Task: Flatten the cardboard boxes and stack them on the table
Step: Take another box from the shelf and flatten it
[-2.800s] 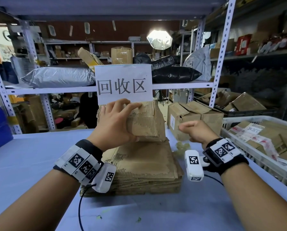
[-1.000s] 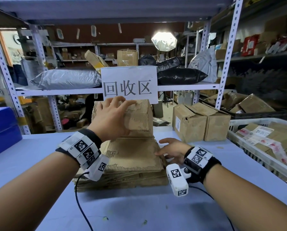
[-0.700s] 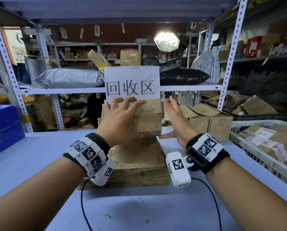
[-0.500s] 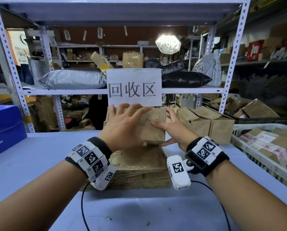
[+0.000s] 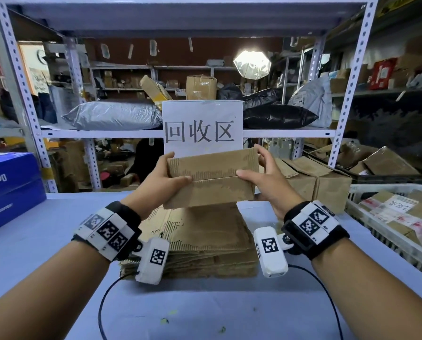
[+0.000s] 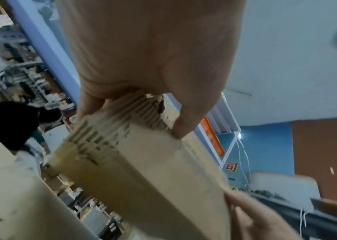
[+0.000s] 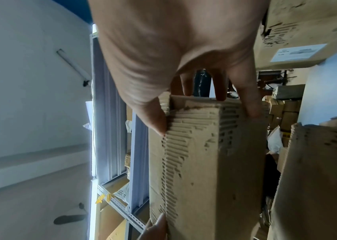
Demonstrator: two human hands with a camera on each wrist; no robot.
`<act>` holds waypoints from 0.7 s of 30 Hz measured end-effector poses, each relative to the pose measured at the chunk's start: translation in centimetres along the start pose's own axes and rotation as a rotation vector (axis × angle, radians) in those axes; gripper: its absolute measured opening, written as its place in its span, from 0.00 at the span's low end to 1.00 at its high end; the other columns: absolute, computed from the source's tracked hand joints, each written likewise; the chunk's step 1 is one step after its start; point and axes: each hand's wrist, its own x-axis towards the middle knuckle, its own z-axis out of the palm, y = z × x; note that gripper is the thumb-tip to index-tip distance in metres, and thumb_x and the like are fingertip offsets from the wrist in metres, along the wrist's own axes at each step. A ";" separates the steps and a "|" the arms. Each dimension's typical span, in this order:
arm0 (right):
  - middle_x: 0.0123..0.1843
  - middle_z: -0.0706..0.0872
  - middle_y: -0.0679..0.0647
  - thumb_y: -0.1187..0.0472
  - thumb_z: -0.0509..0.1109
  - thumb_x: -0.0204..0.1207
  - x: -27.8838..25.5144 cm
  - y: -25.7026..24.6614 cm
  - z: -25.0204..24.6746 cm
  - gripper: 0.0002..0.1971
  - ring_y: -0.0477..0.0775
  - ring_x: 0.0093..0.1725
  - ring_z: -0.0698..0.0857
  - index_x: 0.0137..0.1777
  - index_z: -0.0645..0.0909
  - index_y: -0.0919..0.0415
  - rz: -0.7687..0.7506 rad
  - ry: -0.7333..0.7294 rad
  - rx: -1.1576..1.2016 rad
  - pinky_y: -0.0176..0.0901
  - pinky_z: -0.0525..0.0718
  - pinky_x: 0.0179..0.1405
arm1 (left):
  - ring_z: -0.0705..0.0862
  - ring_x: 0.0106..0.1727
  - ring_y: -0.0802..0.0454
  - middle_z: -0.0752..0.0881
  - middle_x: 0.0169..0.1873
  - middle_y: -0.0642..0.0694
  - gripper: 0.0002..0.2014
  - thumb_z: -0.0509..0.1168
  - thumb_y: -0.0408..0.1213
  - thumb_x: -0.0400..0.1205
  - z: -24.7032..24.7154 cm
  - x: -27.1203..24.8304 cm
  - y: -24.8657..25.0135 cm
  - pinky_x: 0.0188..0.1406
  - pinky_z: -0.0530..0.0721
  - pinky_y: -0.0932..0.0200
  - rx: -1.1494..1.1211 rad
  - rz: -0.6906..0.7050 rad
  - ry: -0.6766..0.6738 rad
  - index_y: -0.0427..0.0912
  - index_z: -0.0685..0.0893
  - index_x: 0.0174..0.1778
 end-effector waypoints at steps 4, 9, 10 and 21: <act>0.60 0.88 0.50 0.69 0.77 0.72 0.1 0.1 0.2 0.35 0.56 0.62 0.88 0.77 0.70 0.48 -0.001 -0.063 0.003 0.50 0.88 0.60 | 0.84 0.61 0.48 0.78 0.68 0.49 0.48 0.76 0.29 0.72 -0.3 -0.2 0.0 0.57 0.90 0.48 -0.057 0.054 -0.013 0.62 0.62 0.85; 0.57 0.88 0.40 0.67 0.73 0.59 -0.4 -0.1 -0.3 0.51 0.39 0.54 0.88 0.84 0.59 0.43 -0.006 -0.211 -0.229 0.36 0.85 0.49 | 0.86 0.49 0.49 0.76 0.66 0.54 0.53 0.67 0.13 0.73 -0.6 -0.6 0.3 0.33 0.89 0.59 -0.036 0.163 0.010 0.75 0.64 0.80; 0.58 0.87 0.40 0.69 0.73 0.60 -0.4 0.0 -0.3 0.53 0.36 0.53 0.88 0.85 0.55 0.41 -0.004 -0.222 -0.253 0.35 0.85 0.46 | 0.85 0.47 0.50 0.75 0.66 0.55 0.54 0.66 0.13 0.72 -0.7 -0.6 0.2 0.32 0.87 0.61 -0.024 0.187 0.022 0.76 0.63 0.80; 0.63 0.89 0.51 0.72 0.82 0.69 -0.2 1.0 -0.3 0.41 0.41 0.57 0.89 0.80 0.68 0.58 -0.015 -0.201 -0.282 0.32 0.87 0.48 | 0.84 0.63 0.68 0.73 0.71 0.70 0.53 0.76 0.24 0.79 -0.9 -1.1 0.2 0.52 0.89 0.65 -0.054 0.269 -0.029 0.70 0.52 0.87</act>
